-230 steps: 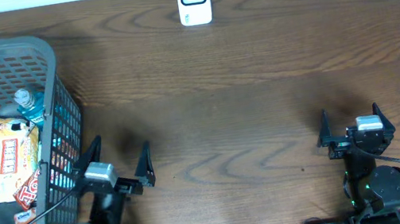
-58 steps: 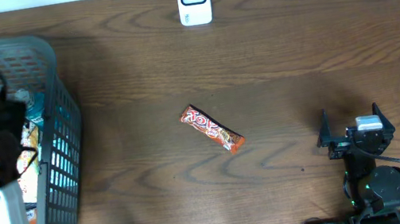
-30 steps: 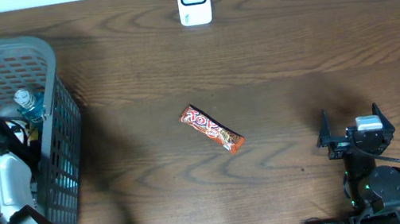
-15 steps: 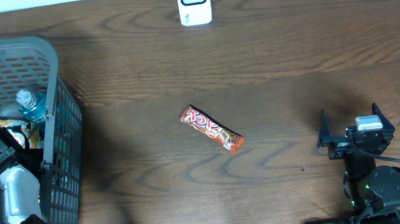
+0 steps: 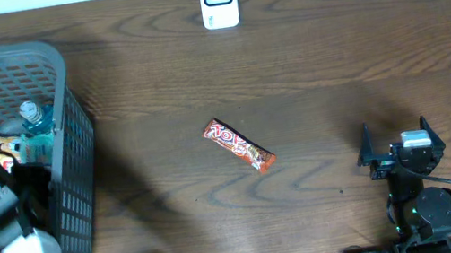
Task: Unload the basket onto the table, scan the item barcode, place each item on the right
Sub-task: 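Reach the left gripper into the basket and grasp the green wipes pack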
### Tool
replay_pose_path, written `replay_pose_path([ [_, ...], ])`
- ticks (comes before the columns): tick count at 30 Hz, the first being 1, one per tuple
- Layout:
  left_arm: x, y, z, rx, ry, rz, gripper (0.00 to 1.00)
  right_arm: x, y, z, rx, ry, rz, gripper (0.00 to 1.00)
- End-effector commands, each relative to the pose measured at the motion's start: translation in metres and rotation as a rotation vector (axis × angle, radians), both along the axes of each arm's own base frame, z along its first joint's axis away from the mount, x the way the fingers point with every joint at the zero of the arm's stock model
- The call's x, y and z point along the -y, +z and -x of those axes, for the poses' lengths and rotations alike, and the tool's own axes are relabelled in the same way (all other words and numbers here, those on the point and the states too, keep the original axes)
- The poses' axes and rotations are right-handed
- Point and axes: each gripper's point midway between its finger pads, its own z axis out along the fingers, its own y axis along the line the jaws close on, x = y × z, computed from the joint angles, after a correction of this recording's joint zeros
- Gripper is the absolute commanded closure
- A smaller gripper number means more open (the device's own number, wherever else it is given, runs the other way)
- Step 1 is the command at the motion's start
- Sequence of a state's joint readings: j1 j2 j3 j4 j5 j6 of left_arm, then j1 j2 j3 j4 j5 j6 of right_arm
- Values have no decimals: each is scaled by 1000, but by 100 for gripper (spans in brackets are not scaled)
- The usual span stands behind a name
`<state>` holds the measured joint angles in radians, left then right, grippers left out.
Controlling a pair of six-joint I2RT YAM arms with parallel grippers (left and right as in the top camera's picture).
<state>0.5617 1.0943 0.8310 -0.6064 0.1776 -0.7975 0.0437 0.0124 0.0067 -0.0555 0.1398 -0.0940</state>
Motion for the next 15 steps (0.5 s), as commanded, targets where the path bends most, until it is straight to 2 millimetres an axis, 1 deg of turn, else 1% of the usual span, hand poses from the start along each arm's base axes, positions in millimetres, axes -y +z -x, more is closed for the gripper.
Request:
replay_pose_path([
  [1, 3, 66, 8, 206, 41, -102, 93, 1, 0, 0, 4, -8, -11, 1],
  [3, -1, 89, 16, 280, 96, -158, 93, 1, 0, 0, 4, -8, -10, 1],
  [5, -3, 119, 28, 386, 158, -213, 93, 1, 0, 0, 4, -8, -10, 1],
  [9, 11, 167, 42, 591, 166, -257, 93, 1, 0, 0, 4, -8, -10, 1],
  [10, 18, 177, 44, 638, 148, -252, 93, 1, 0, 0, 4, -8, -10, 1],
  [11, 31, 187, 44, 692, 94, -233, 93, 1, 0, 0, 4, -8, -11, 1],
  [12, 49, 196, 40, 744, 1, -199, 93, 1, 0, 0, 4, -8, -10, 1],
  [13, 69, 202, 34, 786, -109, -151, 93, 1, 0, 0, 4, -8, -10, 1],
  [14, 85, 206, 30, 808, -200, -113, 93, 1, 0, 0, 4, -8, -10, 1],
  [15, 95, 207, 27, 817, -258, -95, 93, 1, 0, 0, 4, -8, -10, 1],
])
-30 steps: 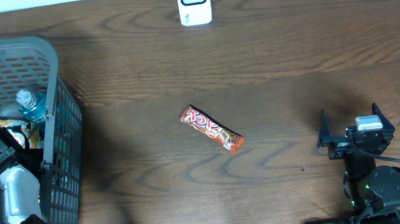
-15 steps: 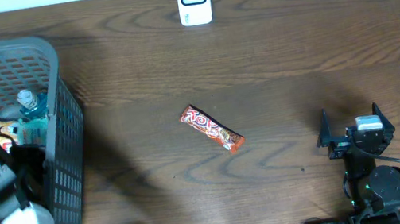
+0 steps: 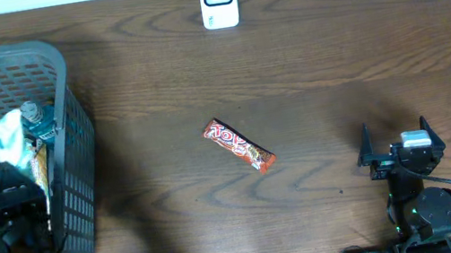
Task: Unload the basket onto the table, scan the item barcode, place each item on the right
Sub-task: 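Reach the left gripper into the basket and grasp the green wipes pack, then carry the wipes pack with the left gripper and place it beside the bar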
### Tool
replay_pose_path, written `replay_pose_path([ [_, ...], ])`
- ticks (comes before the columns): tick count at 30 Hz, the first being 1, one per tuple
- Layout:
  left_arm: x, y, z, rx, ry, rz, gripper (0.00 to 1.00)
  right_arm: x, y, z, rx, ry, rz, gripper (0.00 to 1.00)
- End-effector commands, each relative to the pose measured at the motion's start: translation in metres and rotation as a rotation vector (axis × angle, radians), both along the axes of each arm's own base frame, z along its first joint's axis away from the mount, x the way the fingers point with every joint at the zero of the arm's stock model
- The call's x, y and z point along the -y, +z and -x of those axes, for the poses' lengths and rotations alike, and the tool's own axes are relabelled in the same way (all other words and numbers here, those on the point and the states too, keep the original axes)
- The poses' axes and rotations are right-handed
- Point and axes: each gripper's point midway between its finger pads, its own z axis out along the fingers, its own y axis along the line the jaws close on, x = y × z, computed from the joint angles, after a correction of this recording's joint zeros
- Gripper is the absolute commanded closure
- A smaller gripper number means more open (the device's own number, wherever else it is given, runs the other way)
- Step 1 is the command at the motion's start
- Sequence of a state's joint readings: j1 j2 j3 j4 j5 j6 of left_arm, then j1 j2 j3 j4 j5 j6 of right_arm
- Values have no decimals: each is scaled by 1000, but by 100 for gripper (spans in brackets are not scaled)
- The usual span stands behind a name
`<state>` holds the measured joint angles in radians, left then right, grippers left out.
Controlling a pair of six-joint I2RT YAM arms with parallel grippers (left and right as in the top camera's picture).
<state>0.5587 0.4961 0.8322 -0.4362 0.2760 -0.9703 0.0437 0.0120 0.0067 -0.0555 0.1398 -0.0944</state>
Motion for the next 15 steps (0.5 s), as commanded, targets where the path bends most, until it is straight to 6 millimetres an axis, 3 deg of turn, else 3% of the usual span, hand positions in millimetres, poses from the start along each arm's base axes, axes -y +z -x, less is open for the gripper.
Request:
replay_pose_path([
  [1, 67, 17, -14, 57, -391, 6, 93, 1, 0, 0, 3, -8, -11, 1],
  [8, 120, 0, -28, -13, -670, 1, 93, 1, 0, 0, 3, -8, -11, 1],
  [15, 183, -41, -50, -181, -834, 0, 93, 1, 0, 0, 3, -8, -11, 1],
])
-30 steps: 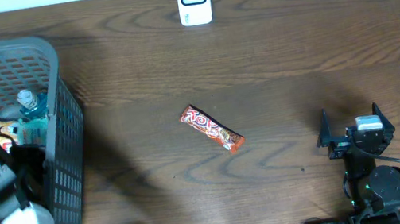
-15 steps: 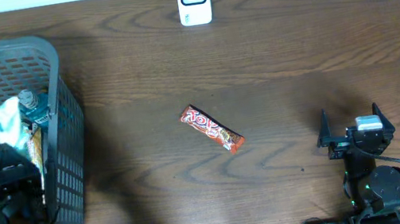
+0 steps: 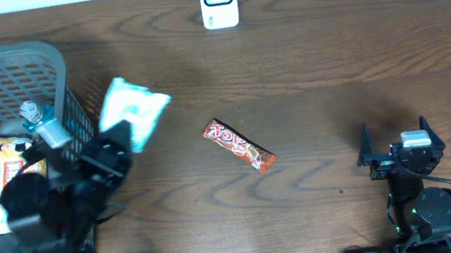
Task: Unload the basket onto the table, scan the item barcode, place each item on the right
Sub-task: 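Carry the wipes pack with the left gripper and place it beside the bar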
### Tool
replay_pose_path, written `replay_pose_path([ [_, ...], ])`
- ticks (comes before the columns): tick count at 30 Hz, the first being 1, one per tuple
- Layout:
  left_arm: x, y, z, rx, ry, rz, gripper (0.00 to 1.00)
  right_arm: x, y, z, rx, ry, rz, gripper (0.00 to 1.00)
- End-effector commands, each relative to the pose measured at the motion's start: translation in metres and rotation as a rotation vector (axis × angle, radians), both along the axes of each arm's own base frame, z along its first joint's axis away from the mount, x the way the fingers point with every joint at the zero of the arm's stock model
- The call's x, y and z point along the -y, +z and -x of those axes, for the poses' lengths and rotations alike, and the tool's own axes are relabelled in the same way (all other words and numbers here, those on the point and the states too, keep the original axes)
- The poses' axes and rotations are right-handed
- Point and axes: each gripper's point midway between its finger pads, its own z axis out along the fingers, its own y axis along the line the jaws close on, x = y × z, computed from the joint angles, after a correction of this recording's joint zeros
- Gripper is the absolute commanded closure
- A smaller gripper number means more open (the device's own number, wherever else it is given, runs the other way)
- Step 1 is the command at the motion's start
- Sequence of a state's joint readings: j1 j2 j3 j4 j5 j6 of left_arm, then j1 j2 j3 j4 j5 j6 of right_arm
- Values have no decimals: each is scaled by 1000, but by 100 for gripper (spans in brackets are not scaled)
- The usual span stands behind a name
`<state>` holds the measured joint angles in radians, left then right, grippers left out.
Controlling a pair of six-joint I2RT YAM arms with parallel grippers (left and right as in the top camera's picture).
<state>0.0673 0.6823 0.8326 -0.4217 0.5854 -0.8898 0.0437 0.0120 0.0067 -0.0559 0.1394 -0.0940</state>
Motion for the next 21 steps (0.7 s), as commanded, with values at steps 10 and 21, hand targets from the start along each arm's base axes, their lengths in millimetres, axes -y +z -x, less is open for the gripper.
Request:
replay_pose_path([
  [10, 157, -99, -31, -156, -233, -305, 93, 1, 0, 0, 4, -8, -10, 1],
  [21, 239, -255, -56, -258, -255, -457, 92, 1, 0, 0, 4, -8, -10, 1],
])
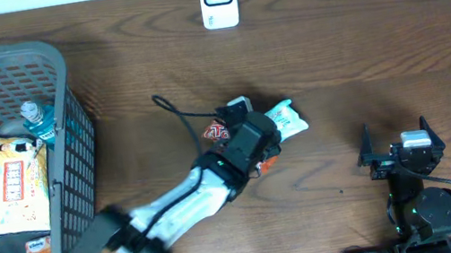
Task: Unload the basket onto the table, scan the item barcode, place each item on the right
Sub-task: 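Carry the wipes pack with the left gripper and place it beside the bar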
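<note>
A white-and-teal packet (286,118) is held over the middle of the table, with my left gripper (273,128) shut on its left end. The left arm reaches in from the bottom left. Under that arm lies an orange candy bar (213,131), mostly hidden, with only its ends showing. The white barcode scanner stands at the far edge, well beyond the packet. My right gripper (395,129) rests open at the front right with nothing between its fingers.
A grey mesh basket (65,88) stands at the left. It holds a small bottle (33,116), a yellow-orange snack pack (16,178) and a dark pouch. A black cable (178,116) loops off the left arm.
My left gripper has moved right with the packet, from just beside the basket's right wall to the table's middle, over the candy bar. The right arm has not moved.
My left gripper was down in the basket. Then it held the white-and-teal packet above the basket. Then the packet was outside the basket's right wall, and now it is at the table's centre. The candy bar, the scanner and the right arm stayed put.
</note>
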### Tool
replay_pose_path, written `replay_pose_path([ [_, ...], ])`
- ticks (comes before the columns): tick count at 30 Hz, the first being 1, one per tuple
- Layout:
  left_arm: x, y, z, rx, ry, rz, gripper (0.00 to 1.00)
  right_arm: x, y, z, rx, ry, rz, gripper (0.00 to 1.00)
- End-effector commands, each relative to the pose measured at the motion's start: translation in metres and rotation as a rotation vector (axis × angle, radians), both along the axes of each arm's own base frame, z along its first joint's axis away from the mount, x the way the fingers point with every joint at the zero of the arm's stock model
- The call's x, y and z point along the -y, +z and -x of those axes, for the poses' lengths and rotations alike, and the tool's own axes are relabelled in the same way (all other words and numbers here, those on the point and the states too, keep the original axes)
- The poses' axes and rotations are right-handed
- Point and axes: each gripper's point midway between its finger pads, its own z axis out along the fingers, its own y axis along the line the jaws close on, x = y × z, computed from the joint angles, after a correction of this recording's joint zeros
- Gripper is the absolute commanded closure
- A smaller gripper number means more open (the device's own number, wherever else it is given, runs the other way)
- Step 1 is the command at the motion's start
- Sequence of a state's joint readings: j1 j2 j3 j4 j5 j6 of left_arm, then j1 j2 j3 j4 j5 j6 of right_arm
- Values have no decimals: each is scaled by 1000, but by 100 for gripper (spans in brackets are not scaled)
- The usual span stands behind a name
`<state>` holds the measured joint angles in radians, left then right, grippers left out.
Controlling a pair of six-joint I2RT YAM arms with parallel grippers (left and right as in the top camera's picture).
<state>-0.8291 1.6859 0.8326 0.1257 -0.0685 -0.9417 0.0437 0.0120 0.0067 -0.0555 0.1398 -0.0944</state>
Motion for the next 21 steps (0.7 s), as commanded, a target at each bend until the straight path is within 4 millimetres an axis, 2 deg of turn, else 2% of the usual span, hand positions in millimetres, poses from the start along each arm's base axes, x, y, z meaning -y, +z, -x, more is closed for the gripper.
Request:
replay_pose_path([
  [1, 13, -16, -19, 52, 32, 11, 92, 1, 0, 0, 3, -8, -11, 1],
  [5, 13, -37, -23, 26, 81, 22, 92, 1, 0, 0, 3, -8, -11, 1],
  [9, -14, -62, -8, -116, 241, -19, 92, 1, 0, 0, 3, -8, -11, 1],
  [11, -18, -65, -3, -144, 265, -25, 92, 1, 0, 0, 3, -8, -11, 1],
  [12, -17, -62, -4, -142, 263, -18, 85, 1, 0, 0, 3, -8, -11, 1],
  [13, -15, -56, -5, -131, 259, -7, 66, 1, 0, 0, 3, -8, -11, 1],
  [14, -14, -50, -7, -118, 248, -2, 57, 1, 0, 0, 3, -8, -11, 1],
  [15, -9, -37, -9, -86, 207, 2, 42, 1, 0, 0, 3, -7, -11, 1],
  [16, -2, -21, -11, -47, 143, 7, 33, 1, 0, 0, 3, -8, -11, 1],
  [18, 12, 17, -14, 32, 32, 36, 7, 1, 0, 0, 3, -8, -11, 1],
  [19, 16, 41, -15, 71, 7, 60, 3, 1, 0, 0, 3, -8, -11, 1],
  [21, 17, 85, -17, 154, -31, 84, 2, 1, 0, 0, 3, -8, -11, 1],
])
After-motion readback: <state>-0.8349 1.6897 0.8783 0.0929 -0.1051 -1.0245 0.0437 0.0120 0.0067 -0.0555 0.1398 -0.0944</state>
